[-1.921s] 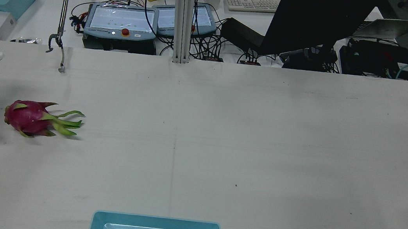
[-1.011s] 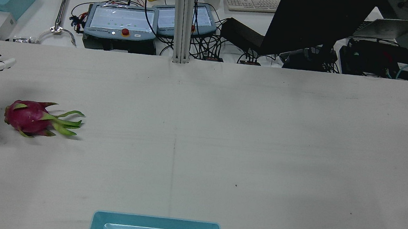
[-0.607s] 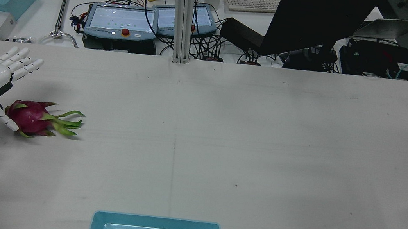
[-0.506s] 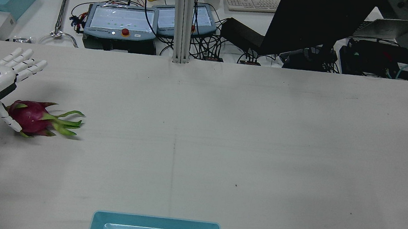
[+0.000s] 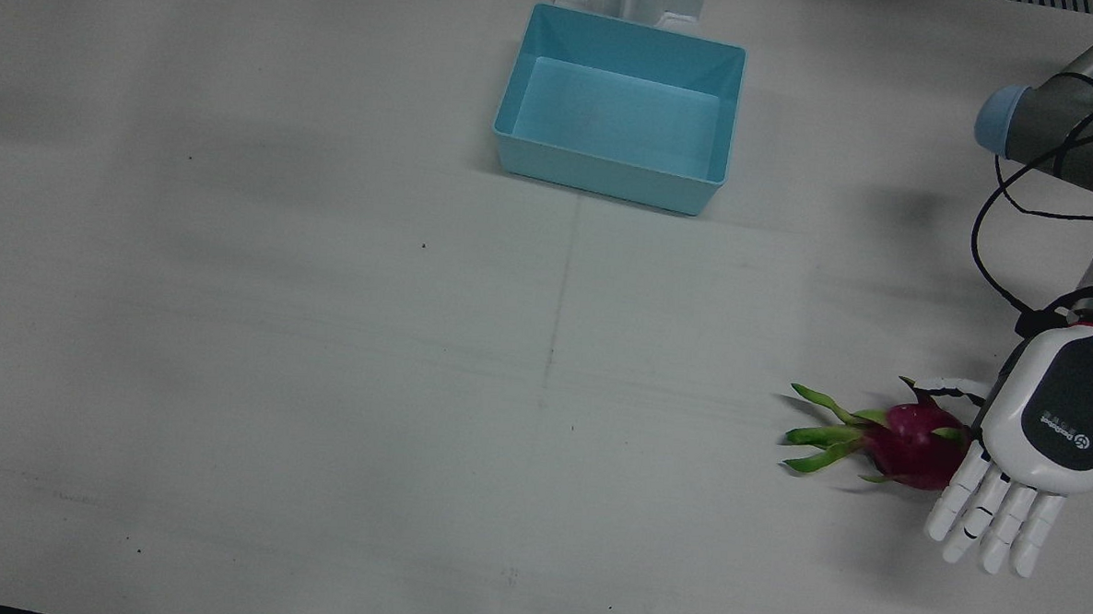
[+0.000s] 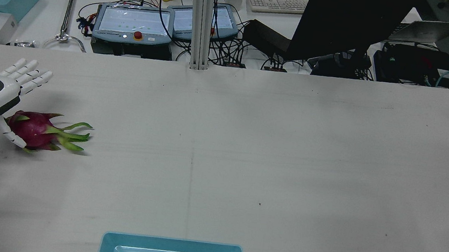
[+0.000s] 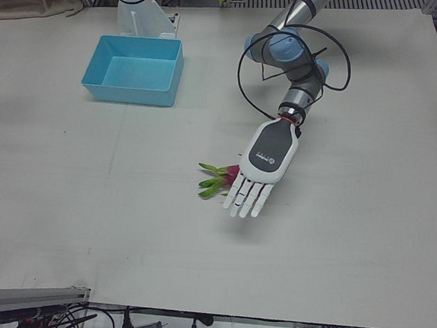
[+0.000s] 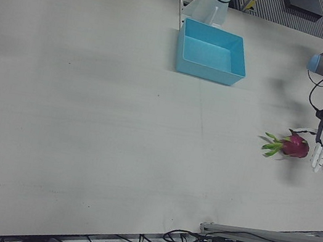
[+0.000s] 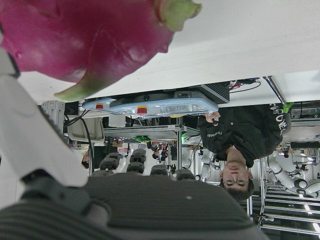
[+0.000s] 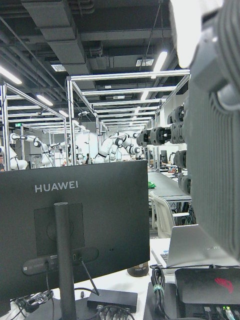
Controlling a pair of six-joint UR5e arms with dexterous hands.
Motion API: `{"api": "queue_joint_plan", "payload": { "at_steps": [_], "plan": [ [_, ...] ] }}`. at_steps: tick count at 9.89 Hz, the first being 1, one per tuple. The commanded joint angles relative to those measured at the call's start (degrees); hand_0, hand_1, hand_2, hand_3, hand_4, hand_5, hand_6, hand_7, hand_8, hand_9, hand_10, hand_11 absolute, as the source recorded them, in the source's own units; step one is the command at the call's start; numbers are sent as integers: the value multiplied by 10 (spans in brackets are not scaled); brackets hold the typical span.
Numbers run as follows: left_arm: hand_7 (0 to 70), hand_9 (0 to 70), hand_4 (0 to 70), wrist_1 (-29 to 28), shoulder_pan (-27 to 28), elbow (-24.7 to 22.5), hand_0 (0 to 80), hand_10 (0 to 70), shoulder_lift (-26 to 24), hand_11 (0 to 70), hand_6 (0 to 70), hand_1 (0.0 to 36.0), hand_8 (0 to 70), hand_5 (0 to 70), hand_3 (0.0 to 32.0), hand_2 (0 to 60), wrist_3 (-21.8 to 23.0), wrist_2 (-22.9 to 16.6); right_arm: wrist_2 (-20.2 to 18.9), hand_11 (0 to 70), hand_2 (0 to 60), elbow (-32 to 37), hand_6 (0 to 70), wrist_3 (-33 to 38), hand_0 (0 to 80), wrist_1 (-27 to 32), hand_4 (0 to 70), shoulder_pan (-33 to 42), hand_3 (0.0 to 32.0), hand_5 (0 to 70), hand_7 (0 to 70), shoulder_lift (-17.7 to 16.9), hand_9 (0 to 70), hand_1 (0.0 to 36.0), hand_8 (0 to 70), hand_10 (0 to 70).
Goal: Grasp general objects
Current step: 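Close the left hand fingers around the dragon fruit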
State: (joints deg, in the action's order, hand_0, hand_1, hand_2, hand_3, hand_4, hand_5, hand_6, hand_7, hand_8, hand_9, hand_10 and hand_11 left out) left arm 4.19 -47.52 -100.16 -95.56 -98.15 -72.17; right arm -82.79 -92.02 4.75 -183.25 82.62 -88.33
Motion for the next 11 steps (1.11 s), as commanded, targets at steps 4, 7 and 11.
{"api": "queue_joint_plan", "payload": {
  "at_steps": [4, 7, 11],
  "plan": [
    [130, 12, 0, 19, -2, -2, 445, 0, 0, 0, 0, 97, 2, 0, 38, 48, 2, -32, 0, 0, 0, 0, 0, 0, 0, 0, 0, 0, 0, 0, 0, 0, 0, 0, 0, 0],
    [140, 14, 4, 21, -2, -8, 411, 0, 1, 0, 0, 30, 0, 0, 30, 0, 2, -32, 0, 0, 0, 0, 0, 0, 0, 0, 0, 0, 0, 0, 0, 0, 0, 0, 0, 0],
    [142, 14, 0, 26, 1, 6, 466, 0, 2, 0, 0, 100, 0, 0, 0, 0, -13, -32, 0, 0, 0, 0, 0, 0, 0, 0, 0, 0, 0, 0, 0, 0, 0, 0, 0, 0]
  ]
}}
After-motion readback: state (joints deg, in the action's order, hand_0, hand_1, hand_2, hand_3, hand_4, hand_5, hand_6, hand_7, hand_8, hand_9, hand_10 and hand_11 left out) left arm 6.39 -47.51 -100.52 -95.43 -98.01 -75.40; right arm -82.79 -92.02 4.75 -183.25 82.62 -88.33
